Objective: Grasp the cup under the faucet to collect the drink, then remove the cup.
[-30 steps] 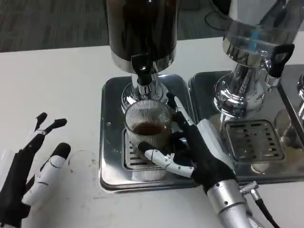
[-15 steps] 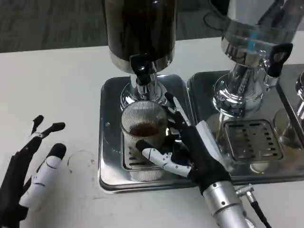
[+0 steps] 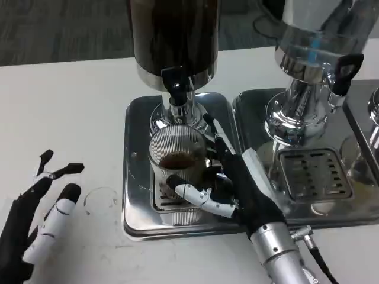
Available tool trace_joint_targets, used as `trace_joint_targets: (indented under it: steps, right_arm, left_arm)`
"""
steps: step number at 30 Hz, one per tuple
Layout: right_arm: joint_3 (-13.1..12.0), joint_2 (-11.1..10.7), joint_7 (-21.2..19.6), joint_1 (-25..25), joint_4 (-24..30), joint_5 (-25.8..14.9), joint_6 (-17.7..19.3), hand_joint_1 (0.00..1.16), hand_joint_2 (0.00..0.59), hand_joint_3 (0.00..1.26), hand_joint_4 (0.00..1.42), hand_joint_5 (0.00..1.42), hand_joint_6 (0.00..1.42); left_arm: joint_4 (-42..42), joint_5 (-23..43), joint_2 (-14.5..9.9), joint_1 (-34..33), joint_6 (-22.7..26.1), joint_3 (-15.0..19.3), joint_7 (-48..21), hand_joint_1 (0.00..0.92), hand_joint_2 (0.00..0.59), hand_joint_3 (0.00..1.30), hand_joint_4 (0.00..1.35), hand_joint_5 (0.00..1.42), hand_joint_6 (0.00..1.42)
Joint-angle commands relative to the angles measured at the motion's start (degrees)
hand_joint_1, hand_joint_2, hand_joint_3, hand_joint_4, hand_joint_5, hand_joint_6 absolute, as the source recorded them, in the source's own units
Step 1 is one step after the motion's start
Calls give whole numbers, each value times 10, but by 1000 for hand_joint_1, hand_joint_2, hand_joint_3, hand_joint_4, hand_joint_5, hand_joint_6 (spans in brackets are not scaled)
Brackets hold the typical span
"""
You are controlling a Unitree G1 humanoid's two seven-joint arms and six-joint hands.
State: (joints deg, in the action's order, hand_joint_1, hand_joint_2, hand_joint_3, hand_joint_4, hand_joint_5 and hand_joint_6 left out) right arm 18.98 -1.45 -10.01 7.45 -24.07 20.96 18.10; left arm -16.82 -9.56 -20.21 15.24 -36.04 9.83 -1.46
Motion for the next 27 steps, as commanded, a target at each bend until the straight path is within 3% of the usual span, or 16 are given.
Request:
trace_joint_targets:
  steps: [1, 11, 27]
  right_arm:
    - [0, 11, 3, 2, -24, -2, -8, 699, 165, 75, 201, 304, 489]
    - [-3, 19, -3, 11, -44, -1, -1, 707, 160, 162, 244, 361, 517]
    - [-7, 34, -53, 9, -70, 6, 29, 794, 166, 280, 342, 473, 644]
  left_arm:
    - [10, 5, -5, 6, 6, 2, -3, 0, 211, 357, 3, 118, 0]
    - [20, 6, -3, 15, 9, 4, -2, 0, 221, 381, 17, 129, 0]
    - [21, 12, -15, 18, 11, 7, -13, 0, 222, 398, 26, 132, 0]
